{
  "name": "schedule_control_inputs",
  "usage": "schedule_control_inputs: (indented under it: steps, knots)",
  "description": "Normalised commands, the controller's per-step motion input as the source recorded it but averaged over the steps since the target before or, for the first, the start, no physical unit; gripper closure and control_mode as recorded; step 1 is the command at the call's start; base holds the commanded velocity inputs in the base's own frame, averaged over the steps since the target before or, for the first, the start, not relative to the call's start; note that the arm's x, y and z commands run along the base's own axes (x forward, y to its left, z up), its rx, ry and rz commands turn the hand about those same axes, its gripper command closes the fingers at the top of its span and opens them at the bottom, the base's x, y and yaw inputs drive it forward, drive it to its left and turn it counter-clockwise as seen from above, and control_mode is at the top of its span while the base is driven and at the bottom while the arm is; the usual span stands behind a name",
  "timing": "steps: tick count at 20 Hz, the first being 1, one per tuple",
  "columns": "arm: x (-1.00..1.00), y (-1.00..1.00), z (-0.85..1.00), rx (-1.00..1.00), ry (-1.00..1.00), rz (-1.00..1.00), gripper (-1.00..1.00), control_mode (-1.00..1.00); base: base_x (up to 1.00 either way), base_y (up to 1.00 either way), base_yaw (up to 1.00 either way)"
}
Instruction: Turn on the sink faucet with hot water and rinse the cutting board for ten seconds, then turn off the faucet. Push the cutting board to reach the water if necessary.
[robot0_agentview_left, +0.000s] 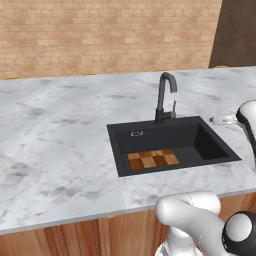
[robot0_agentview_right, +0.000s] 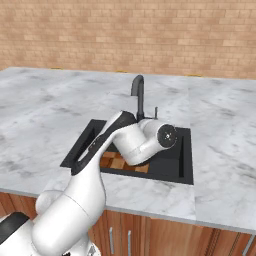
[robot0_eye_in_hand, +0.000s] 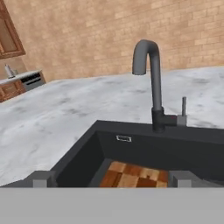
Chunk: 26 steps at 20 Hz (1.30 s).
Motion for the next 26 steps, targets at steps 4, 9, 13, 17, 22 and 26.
schedule_control_inputs:
  steps: [4,9,13,17,22,26]
  knots:
    - [0.02,0.0,-0.15,0.01,-0.09,0.0,-1.0,-1.0,0.0,0.0,0.0]
    - [0.01,0.0,-0.02,0.0,-0.04,0.0,-1.0,-1.0,0.0,0.0,0.0]
    - [0.04,0.0,0.0,0.0,-0.05,0.0,-1.0,-1.0,0.0,0.0,0.0]
    - [0.0,-0.04,0.0,0.0,-0.04,0.0,-1.0,-1.0,0.0,0.0,0.0]
    - [0.07,-0.1,-0.02,0.01,-0.02,0.0,-1.0,-1.0,0.0,0.0,0.0]
    - [0.18,0.0,-0.01,0.0,-0.01,0.0,-1.0,-1.0,0.0,0.0,0.0]
